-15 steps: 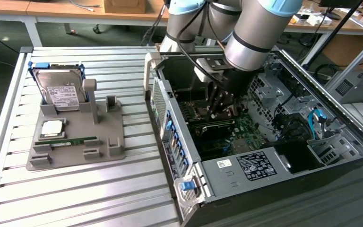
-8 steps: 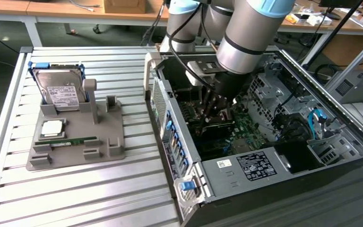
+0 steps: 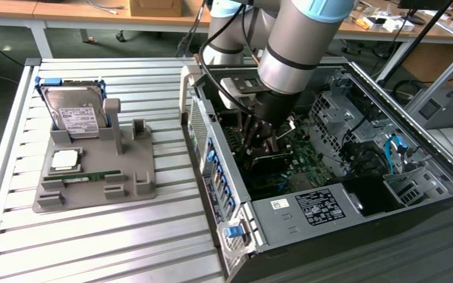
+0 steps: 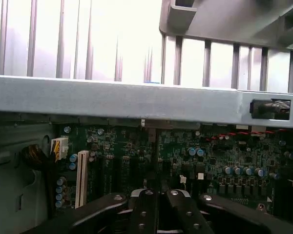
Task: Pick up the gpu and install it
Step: 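Press down on the gpu until it lock into place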
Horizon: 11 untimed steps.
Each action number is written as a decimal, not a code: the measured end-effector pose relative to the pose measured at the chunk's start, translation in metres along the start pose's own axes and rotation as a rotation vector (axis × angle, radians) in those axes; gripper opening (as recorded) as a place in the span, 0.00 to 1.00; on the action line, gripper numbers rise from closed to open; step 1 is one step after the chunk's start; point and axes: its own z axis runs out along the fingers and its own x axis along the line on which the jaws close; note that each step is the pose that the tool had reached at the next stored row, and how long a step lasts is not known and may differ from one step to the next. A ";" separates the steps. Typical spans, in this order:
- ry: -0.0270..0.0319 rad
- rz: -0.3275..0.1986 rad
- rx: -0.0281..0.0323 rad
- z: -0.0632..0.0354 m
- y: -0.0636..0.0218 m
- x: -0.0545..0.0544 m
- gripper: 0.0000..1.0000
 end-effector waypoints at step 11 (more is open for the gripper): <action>0.0007 0.000 0.0000 0.0044 0.0034 0.000 0.13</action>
